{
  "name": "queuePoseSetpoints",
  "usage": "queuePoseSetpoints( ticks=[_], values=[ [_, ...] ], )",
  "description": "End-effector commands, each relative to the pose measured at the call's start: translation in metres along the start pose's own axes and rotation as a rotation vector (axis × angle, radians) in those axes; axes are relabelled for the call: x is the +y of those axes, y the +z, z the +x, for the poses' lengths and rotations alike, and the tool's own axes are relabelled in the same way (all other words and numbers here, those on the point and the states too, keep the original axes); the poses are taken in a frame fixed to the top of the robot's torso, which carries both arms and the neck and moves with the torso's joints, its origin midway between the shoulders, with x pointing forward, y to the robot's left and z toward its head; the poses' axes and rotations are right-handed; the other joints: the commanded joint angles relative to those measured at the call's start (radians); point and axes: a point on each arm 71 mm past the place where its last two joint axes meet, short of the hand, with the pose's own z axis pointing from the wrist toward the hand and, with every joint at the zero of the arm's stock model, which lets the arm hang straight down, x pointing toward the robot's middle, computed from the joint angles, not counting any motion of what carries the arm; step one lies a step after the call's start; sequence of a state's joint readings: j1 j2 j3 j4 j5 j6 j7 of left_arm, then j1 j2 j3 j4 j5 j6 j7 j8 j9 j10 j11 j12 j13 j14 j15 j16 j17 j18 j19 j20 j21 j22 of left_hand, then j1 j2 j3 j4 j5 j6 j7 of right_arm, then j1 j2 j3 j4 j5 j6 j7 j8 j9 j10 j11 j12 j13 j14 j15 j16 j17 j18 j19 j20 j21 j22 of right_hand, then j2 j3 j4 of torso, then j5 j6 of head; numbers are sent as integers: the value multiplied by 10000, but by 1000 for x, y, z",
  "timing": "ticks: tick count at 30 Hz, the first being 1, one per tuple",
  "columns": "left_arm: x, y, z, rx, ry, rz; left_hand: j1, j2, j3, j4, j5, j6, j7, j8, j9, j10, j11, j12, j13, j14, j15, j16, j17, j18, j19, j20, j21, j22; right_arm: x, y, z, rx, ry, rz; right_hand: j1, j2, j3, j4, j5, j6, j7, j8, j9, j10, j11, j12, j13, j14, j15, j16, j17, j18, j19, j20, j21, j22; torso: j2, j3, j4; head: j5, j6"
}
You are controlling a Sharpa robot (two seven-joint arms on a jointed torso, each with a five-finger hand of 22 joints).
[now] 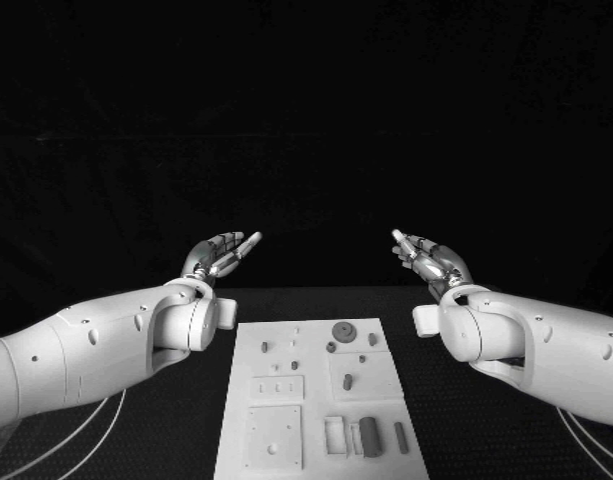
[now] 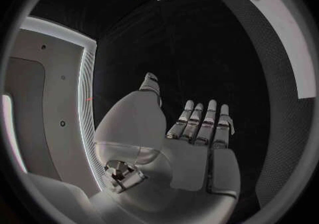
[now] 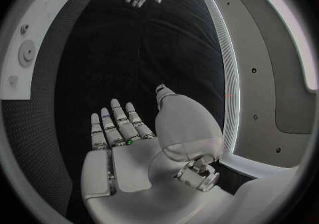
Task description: Assemble the parts on the task board
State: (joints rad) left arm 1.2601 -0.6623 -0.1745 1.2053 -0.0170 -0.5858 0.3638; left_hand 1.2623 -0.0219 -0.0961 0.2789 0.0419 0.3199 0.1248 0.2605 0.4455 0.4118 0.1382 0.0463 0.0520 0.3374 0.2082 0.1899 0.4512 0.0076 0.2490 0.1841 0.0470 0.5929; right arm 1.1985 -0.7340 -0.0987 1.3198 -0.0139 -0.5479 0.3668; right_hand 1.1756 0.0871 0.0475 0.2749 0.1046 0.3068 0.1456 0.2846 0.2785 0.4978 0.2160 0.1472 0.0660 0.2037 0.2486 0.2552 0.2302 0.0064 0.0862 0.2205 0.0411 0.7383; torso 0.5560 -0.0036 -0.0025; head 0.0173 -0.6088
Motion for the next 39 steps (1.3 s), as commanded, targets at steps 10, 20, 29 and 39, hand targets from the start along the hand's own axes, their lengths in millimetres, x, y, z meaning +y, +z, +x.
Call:
queuePoseSetpoints(
  ticks=[10,20,29,39],
  values=[
    [-14,28,-11,1486,599,-841,606,78,-29,143,74,475,164,348,446,660,114,164,100,757,283,445,661,-76,462,6,117,740,13,29,-17,2792,-521,1518,2037,-82,-635,-16,-44,790,1085,610,472,701,306,344,67,1568,373,1406,888,417,1741,-56,400,4751,0,-1,-1,1,1],
    [-11,24,-18,2053,1040,-896,1480,-29,626,174,100,2971,720,1267,687,4336,395,1576,752,4131,-213,2169,1418,580,3987,-731,1201,2581,17,40,-21,3100,-5418,384,3512,-585,-1190,113,-32,1952,1169,1135,698,2434,332,942,151,3222,227,1861,912,1152,3843,-148,311,5318,-27,-56,-38,17,-228],
    [-13,12,-15,3254,1517,-619,3139,37,1549,87,111,4278,727,1305,337,6131,62,2098,1171,5717,-898,2519,1842,765,5792,-1161,1248,2093,18,43,-20,3507,-8056,-332,5036,-648,-1471,83,-36,3469,871,1608,1072,4294,-306,1350,273,5397,-557,2527,1264,1942,6075,-177,333,4668,145,-35,-20,23,-260],
    [-23,4,-14,3799,1820,-156,3616,-117,1325,114,105,4761,604,1209,213,6587,-80,1961,1362,6612,-1287,2763,2311,766,6874,-1496,1283,1867,27,33,1,4369,-11048,-1503,5368,-1109,-394,153,1496,4593,447,1592,1569,6176,-997,1459,535,8724,-2063,3763,2487,2554,9712,-815,1337,4624,493,-68,186,-5,-579]
  ],
)
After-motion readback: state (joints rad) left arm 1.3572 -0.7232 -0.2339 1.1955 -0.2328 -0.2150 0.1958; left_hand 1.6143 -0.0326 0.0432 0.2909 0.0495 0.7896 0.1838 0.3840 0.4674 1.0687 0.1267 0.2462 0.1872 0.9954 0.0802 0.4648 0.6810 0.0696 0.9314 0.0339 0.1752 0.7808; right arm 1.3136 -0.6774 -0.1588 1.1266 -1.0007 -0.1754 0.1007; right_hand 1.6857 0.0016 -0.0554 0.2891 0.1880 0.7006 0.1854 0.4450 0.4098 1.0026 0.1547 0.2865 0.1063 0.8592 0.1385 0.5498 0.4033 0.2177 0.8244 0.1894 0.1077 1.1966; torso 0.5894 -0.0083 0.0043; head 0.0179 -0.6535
